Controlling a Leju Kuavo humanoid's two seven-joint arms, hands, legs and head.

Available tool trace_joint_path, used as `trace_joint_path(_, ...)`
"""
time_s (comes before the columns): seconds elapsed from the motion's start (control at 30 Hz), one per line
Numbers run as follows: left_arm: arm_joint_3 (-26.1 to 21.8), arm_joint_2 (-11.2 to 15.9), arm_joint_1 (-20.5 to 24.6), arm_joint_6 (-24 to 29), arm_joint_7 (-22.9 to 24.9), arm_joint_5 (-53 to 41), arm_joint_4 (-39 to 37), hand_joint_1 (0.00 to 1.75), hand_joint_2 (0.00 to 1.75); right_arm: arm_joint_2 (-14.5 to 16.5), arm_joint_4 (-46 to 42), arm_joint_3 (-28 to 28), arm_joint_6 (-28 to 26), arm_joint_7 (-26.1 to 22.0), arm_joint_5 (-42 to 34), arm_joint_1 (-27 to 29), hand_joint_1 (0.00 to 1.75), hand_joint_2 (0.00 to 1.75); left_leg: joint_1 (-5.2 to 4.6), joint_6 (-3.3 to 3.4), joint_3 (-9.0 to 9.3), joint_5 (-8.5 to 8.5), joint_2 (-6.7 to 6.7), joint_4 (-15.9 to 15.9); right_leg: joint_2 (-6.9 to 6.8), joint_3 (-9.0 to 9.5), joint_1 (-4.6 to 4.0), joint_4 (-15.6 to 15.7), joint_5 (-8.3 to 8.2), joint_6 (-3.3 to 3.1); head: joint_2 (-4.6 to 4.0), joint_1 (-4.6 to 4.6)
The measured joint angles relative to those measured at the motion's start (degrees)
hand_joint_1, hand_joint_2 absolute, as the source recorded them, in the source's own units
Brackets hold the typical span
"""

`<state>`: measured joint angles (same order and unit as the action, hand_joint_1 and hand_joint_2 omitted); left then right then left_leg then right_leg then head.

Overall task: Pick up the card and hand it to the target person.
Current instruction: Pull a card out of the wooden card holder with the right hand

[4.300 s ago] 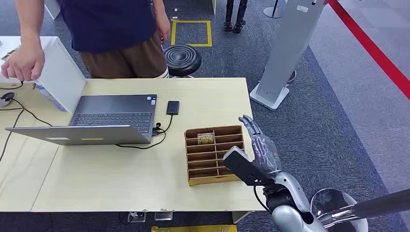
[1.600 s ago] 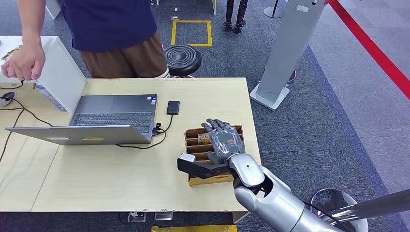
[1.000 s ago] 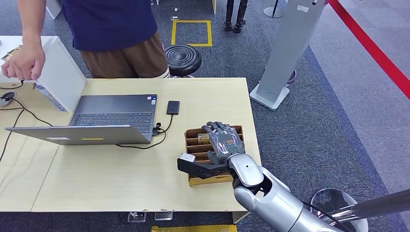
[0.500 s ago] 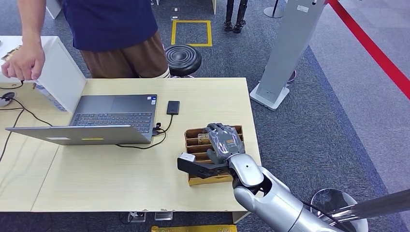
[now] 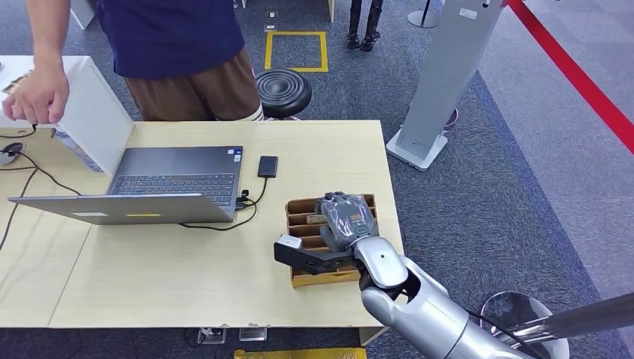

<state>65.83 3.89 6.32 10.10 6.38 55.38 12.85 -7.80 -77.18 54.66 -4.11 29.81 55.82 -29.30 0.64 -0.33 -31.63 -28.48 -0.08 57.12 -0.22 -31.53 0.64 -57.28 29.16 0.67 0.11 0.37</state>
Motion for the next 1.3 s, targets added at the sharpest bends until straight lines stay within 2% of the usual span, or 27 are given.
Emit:
trace_joint_path(0.13,0.0,0.0,0.0,0.1,-0.1,0.0,0.0,0.00,0.00,0.0,0.0,0.0,0.0,-0.2,-0.1,0.0,0.92,1.75,0.00,0.00,0.00,0.00,0.00,0.0,0.00,0.00,0.00,0.0,0.00,0.00,0.00,0.00)
trace_joint_path(0.27,0.1,0.0,0.0,0.1,-0.2,0.1,0.0,0.00,0.00,0.0,0.0,0.2,0.0,-0.4,-0.3,-0.1,0.78,1.75,0.00,0.00,-0.01,0.00,0.00,0.0,0.00,-0.01,0.00,0.0,0.00,0.00,0.00,-0.02)
trace_joint_path(0.33,0.1,0.0,0.0,0.1,-0.1,0.1,0.0,0.00,0.00,0.0,0.1,0.3,0.0,-0.5,-0.5,-0.1,0.82,1.75,0.00,0.00,-0.01,0.00,0.00,0.0,0.00,-0.01,0.00,0.0,0.00,0.00,0.00,-0.02)
trace_joint_path(0.43,0.1,0.0,0.0,0.1,-0.1,0.1,0.0,0.00,0.00,0.0,0.1,0.5,0.0,-0.5,-0.7,-0.1,0.95,1.75,0.00,0.00,0.00,0.00,0.00,0.0,0.00,0.00,0.00,0.0,0.00,0.00,0.00,-0.02)
trace_joint_path(0.57,0.1,0.0,0.0,0.1,-0.1,0.1,0.0,0.00,0.00,0.0,0.1,0.5,0.0,-0.5,-1.1,-0.1,1.30,1.75,0.00,0.00,0.00,0.00,0.00,0.0,0.00,0.00,0.00,0.0,0.00,0.00,0.00,0.00)
trace_joint_path(0.8,0.1,0.0,0.0,0.2,-0.1,0.2,0.0,0.00,0.00,0.0,0.1,0.5,0.0,-0.5,-1.2,-0.1,1.53,1.75,0.00,0.00,0.00,0.00,0.00,0.0,0.00,-0.01,0.00,0.0,0.00,0.00,0.00,-0.02)
trace_joint_path(0.93,0.1,0.0,0.0,0.2,0.0,0.3,0.0,0.00,1.75,0.0,0.1,0.5,0.0,-0.5,-1.4,-0.1,1.50,1.75,0.00,0.00,0.00,0.00,0.00,0.0,0.00,0.00,0.00,0.0,0.00,0.00,0.00,-0.01)
trace_joint_path(1.3,0.1,0.0,0.0,0.4,-0.9,0.1,0.0,0.00,1.75,0.0,0.0,0.5,-0.4,0.0,-1.4,-0.1,1.50,1.75,0.00,0.00,0.01,0.00,0.00,0.0,0.00,0.00,0.00,0.0,0.00,0.00,0.00,-0.02)
